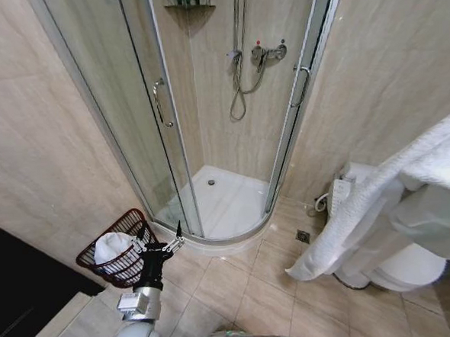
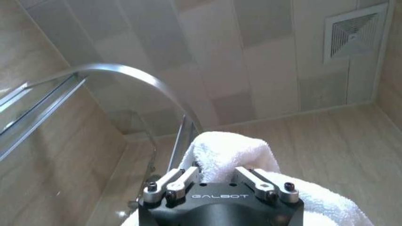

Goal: Discard the used towel into the hamper.

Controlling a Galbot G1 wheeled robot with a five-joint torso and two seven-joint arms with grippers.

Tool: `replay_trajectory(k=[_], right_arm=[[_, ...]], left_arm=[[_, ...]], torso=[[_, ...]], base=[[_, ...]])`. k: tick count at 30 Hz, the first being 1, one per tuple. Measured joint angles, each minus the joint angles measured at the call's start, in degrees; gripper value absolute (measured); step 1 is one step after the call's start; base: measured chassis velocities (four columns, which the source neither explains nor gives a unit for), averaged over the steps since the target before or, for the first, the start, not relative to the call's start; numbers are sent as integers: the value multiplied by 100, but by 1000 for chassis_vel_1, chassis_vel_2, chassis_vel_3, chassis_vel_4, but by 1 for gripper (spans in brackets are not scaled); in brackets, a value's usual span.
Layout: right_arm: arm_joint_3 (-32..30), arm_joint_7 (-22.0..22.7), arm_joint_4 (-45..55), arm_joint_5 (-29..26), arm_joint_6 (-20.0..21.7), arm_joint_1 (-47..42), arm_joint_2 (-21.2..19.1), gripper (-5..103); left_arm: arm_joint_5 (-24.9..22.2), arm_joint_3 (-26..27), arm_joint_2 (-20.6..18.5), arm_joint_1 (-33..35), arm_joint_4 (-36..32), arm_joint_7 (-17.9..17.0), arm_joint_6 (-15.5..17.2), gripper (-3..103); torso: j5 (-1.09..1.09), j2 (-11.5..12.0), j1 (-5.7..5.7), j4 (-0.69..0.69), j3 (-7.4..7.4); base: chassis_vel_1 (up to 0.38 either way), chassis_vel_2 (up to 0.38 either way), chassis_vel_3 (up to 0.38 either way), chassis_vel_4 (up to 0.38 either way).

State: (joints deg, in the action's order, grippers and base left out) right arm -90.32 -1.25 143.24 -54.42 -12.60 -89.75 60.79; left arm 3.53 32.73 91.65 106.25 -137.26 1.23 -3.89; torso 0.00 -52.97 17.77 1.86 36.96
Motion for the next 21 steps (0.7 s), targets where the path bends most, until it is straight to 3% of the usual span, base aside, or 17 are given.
replay_trajectory(k=[21], right_arm=[[343,-23,0,285,-5,48,103,14]], left_arm=[[0,0,0,0,0,0,0,100]], torso=[[0,-580,255,0,325]], base=[[0,0,0,0]])
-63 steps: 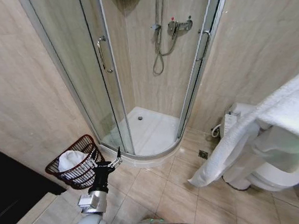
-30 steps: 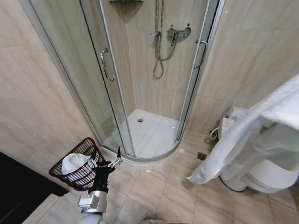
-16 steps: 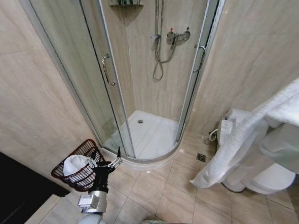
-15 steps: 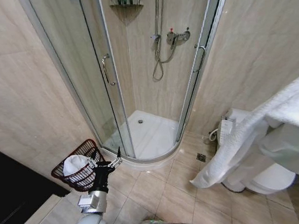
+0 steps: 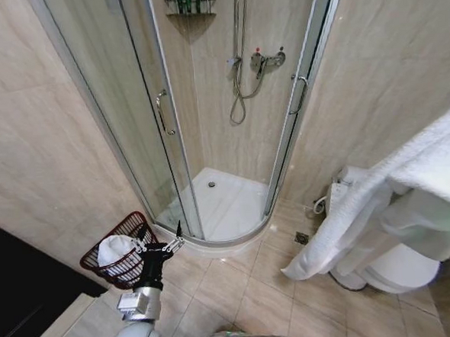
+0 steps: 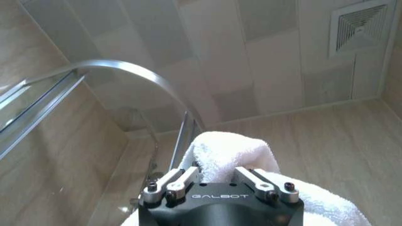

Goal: Discard the used towel into the hamper.

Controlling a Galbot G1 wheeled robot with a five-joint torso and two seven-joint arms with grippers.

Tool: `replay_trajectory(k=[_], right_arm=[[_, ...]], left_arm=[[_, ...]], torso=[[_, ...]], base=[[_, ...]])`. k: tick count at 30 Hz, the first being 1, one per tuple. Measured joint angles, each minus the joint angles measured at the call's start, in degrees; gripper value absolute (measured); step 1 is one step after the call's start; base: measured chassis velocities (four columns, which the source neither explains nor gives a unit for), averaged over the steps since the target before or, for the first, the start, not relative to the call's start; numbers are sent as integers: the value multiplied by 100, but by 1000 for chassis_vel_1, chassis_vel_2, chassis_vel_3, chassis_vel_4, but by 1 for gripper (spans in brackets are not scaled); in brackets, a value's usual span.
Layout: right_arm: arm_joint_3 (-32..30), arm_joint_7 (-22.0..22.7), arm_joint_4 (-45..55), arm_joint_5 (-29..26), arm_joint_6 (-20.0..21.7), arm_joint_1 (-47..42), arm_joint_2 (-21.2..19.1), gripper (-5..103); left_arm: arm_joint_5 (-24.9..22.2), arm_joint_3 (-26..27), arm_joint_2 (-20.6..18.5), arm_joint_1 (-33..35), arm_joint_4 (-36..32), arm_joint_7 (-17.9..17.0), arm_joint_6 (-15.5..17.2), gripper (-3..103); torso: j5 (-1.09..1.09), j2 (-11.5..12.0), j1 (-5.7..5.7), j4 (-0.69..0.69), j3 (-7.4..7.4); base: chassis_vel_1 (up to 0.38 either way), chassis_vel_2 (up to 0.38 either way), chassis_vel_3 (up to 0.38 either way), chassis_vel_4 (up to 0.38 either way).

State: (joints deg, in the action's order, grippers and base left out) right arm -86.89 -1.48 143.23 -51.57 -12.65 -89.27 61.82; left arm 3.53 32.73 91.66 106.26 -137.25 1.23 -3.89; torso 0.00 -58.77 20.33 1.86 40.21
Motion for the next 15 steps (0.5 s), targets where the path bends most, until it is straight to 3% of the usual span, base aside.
replay_trajectory(k=[15], right_arm=[[4,-3,0,0,0,-1,1,14]], left_arm=[[0,0,0,0,0,0,0,100]], torso=[[0,-405,179,0,224]], base=[[0,0,0,0]])
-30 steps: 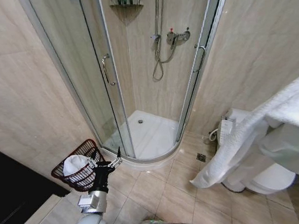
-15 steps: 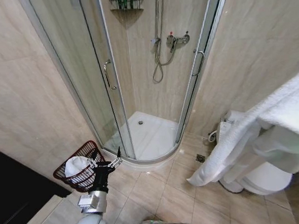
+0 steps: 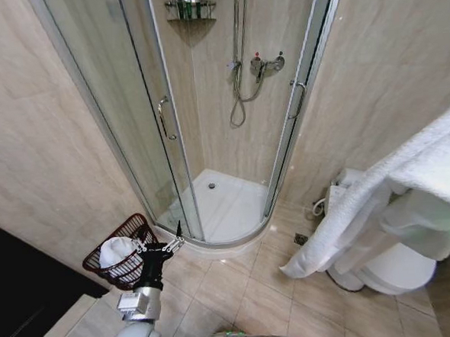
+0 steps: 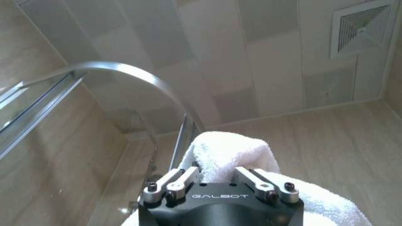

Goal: Discard the used towel into the hamper.

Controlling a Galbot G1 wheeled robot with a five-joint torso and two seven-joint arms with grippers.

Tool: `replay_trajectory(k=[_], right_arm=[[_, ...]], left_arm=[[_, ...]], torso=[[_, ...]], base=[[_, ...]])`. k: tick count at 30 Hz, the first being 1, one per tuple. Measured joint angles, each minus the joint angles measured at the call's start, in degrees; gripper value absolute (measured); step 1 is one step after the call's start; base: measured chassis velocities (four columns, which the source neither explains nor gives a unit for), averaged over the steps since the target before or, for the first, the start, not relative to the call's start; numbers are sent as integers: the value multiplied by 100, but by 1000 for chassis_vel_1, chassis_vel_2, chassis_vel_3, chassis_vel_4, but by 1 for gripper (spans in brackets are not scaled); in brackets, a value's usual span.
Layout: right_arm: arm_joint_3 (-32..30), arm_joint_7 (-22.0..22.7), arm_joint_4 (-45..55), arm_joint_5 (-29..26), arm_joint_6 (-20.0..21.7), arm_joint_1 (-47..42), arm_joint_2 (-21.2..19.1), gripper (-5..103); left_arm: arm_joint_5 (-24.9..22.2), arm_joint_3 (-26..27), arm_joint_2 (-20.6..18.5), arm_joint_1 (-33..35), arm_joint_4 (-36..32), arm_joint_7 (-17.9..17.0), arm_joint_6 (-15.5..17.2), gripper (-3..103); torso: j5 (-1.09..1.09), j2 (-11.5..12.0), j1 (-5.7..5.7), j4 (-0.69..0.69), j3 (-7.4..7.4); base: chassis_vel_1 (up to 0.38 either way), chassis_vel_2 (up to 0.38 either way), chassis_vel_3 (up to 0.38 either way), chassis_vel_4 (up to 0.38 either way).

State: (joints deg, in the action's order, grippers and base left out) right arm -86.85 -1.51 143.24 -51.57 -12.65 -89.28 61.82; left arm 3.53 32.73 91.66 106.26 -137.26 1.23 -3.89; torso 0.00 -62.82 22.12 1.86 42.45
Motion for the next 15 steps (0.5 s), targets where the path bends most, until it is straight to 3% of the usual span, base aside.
replay_trajectory(k=[15], right_arm=[[-12,2,0,-7,-1,-8,-15,14]], left_arm=[[0,0,0,0,0,0,0,100]], torso=[[0,-423,192,0,231]], base=[[0,0,0,0]])
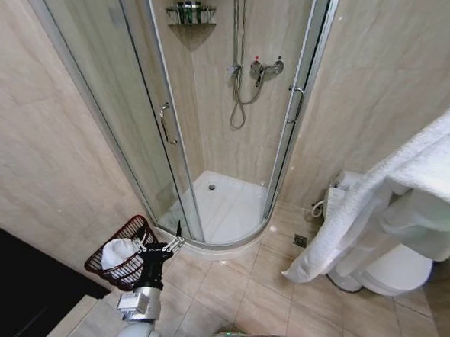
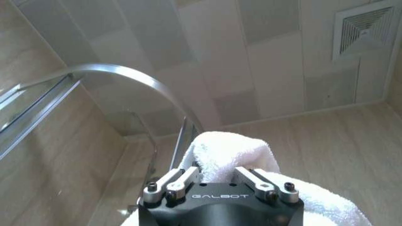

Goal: Discard the used towel into the hamper.

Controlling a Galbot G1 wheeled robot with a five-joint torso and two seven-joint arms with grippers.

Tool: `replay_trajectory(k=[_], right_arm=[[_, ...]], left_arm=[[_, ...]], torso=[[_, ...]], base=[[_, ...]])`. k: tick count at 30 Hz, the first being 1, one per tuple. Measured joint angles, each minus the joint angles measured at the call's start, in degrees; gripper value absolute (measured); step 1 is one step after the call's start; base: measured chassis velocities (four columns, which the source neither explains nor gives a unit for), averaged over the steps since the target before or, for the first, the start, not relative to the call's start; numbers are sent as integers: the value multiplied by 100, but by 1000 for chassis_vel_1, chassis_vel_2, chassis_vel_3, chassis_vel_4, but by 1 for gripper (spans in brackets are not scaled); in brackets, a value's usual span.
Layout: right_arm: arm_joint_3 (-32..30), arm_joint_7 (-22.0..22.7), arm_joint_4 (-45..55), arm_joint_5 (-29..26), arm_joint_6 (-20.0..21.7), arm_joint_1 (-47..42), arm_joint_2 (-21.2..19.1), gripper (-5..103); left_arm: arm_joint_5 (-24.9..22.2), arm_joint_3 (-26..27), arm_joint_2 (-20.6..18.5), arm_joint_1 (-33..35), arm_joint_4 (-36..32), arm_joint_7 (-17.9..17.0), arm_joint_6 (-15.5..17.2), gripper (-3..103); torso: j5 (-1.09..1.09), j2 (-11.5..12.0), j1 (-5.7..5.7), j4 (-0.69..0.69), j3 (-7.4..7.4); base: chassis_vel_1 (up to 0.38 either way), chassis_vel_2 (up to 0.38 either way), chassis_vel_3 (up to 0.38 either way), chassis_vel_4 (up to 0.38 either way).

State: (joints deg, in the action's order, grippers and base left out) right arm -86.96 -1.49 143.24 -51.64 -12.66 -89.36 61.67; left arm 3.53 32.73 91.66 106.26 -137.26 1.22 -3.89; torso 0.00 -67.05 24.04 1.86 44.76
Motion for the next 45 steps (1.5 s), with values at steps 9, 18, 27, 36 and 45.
replay_trajectory(k=[9,18,27,36,45], right_arm=[[-7,0,0,-10,-1,-11,-2,14],[-16,2,0,-20,-2,-9,-6,14],[-22,2,0,-30,-2,-2,-12,14],[-40,3,0,-47,-2,-4,-17,14],[-39,1,0,-71,-9,-15,-3,14]], left_arm=[[0,0,0,0,0,0,0,100],[0,0,0,0,0,0,0,100],[0,0,0,0,0,0,0,100],[0,0,0,0,0,0,0,100],[0,0,0,0,0,0,0,100]], torso=[[0,-284,129,0,156],[0,-535,241,0,295],[0,-820,373,0,447],[0,-1133,512,0,621],[0,-1331,602,0,731]], base=[[0,0,0,0],[0,0,0,0],[0,0,0,0],[0,0,0,0],[0,0,0,0]])
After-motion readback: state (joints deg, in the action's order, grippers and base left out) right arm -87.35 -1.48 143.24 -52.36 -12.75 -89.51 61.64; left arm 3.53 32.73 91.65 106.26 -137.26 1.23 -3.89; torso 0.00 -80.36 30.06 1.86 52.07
